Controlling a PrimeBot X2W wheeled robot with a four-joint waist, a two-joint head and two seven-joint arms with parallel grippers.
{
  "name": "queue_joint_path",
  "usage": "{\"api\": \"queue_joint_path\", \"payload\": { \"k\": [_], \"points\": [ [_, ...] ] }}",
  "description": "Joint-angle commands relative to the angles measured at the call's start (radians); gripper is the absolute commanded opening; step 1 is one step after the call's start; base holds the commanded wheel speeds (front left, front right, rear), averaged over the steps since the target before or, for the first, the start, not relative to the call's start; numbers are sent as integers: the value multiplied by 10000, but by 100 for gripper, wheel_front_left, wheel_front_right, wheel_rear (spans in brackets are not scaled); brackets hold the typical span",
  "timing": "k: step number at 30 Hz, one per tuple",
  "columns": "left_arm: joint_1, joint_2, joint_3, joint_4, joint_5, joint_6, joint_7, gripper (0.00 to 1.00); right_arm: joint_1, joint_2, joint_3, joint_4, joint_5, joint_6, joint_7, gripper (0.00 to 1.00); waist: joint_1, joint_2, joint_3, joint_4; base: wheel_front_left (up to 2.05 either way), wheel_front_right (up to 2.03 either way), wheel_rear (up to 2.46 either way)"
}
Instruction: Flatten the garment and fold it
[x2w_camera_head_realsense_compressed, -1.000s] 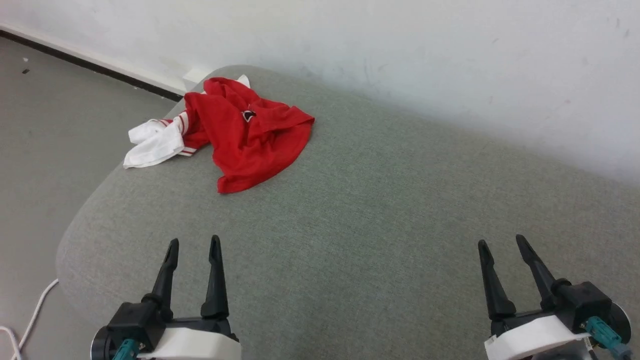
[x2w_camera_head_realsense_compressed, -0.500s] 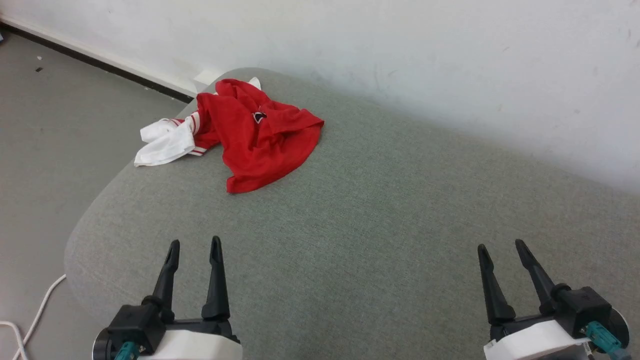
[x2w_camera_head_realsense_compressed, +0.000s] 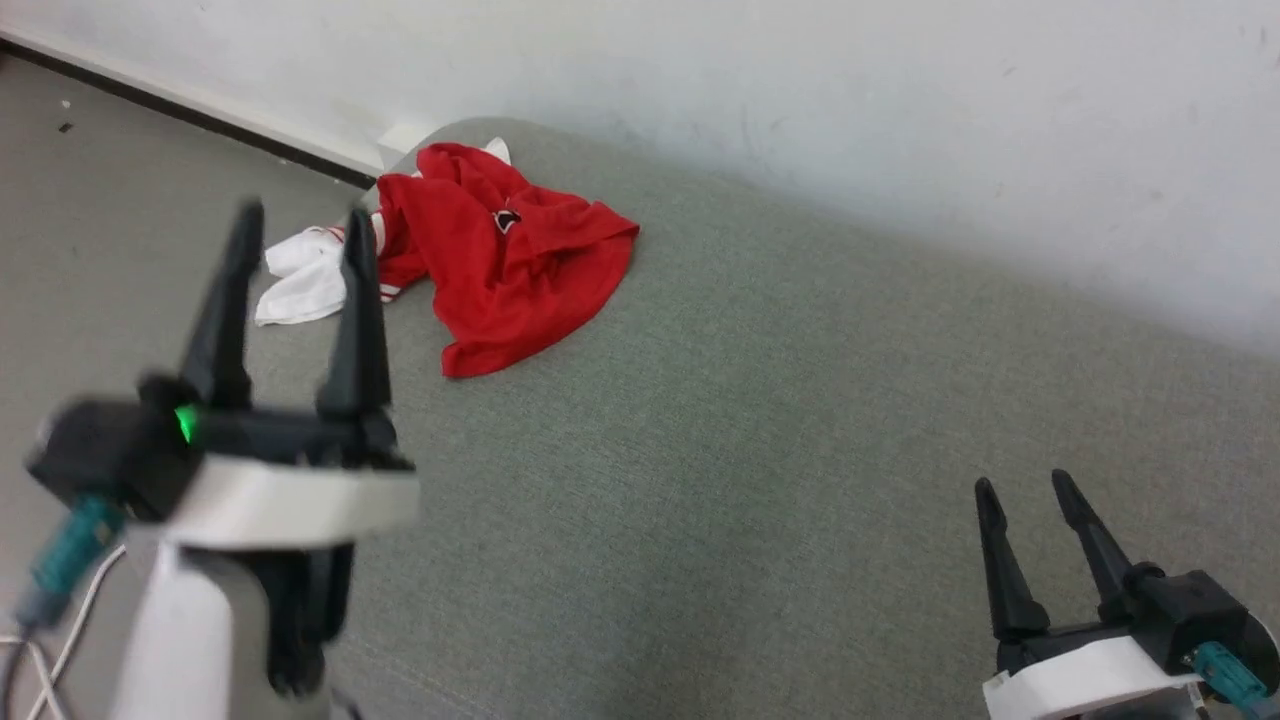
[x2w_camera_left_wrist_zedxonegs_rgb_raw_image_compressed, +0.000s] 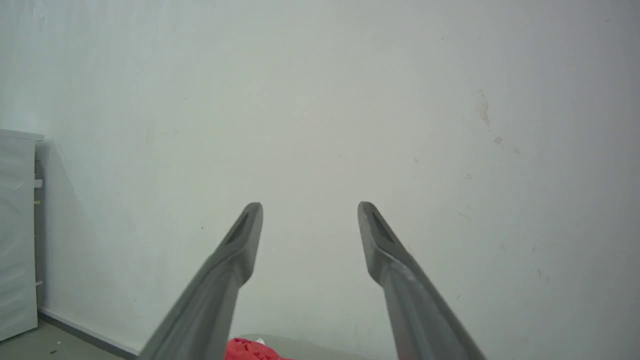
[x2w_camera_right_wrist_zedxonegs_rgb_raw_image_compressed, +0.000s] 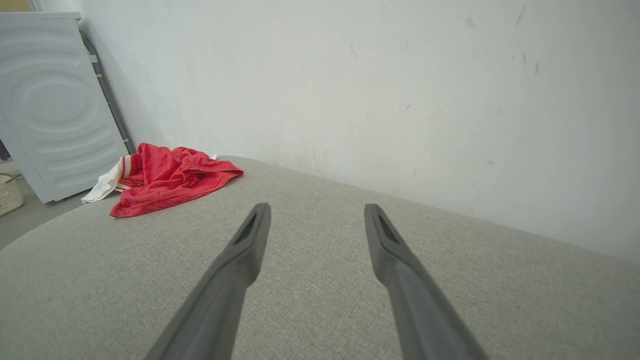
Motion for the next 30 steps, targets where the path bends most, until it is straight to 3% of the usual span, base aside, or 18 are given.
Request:
{"api": "queue_joint_path", "payload": {
  "k": [1,6,11,15,22,30],
  "points": [
    [-777,216,115,30,-59,-115,316,100,21,-6,-78,-89,-73,-9,-47,100,0,0,306,-15,0,0,0],
    [-2838,460,328,791,-406,-157,1234,100,-135,-6,-134,-295,-275,-9,-47,100,0,0,779,-104,0,0,0],
    [-5379,713,611,2597,-998,-302,1946,100,-443,-6,-109,-781,-619,-9,94,100,0,0,1533,-374,0,0,0],
    [-6817,1525,693,4200,-1088,-638,2570,100,-783,-6,46,-1573,-968,-9,486,100,0,0,2358,-894,0,0,0],
    [-7859,3057,635,6274,-1257,-1069,3262,100,-1196,-6,191,-3356,-1498,-9,1201,100,0,0,3727,-1771,0,0,0],
    [-8051,3621,183,7937,-2071,-1201,3508,100,-1428,-6,324,-4996,-2011,-9,1914,100,0,0,5089,-2303,0,0,0]
  ]
}}
